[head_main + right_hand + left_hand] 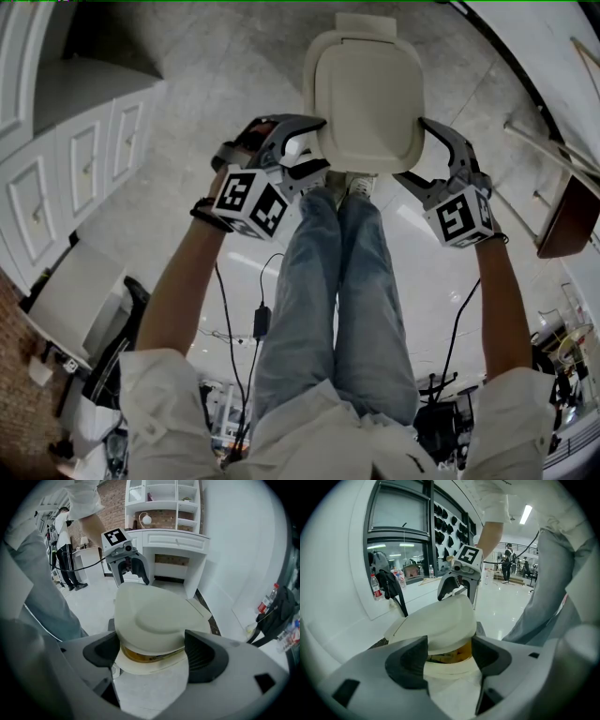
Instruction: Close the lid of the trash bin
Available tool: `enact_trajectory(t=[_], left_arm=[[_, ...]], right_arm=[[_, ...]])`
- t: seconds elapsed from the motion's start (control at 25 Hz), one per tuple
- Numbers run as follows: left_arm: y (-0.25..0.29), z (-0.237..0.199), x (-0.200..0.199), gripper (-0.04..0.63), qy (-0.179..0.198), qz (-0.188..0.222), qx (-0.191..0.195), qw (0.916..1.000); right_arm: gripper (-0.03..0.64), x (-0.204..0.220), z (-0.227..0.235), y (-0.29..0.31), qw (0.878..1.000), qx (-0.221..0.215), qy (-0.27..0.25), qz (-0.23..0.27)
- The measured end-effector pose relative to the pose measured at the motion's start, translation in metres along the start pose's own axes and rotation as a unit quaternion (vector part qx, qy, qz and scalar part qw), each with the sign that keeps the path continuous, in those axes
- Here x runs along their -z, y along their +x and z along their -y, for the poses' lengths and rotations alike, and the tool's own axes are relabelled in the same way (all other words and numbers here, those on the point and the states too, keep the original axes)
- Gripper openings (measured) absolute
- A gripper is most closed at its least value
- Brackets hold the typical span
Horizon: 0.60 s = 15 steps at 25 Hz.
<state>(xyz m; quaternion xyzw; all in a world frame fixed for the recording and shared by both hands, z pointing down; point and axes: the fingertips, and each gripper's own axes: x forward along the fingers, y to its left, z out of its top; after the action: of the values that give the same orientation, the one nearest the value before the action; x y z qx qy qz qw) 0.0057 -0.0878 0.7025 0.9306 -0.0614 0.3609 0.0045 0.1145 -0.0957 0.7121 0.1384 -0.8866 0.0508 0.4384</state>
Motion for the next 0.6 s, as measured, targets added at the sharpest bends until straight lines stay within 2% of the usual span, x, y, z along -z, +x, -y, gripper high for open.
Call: enact_trajectory(t=[0.6], left_arm=[[0.0040, 0.0029, 0.0043, 0.307, 0.000, 0.000, 0.012, 0.9999]], right_arm=[[0.442, 0.0053, -0.0030, 0.0044, 1.000, -0.010, 0.000, -0.005]])
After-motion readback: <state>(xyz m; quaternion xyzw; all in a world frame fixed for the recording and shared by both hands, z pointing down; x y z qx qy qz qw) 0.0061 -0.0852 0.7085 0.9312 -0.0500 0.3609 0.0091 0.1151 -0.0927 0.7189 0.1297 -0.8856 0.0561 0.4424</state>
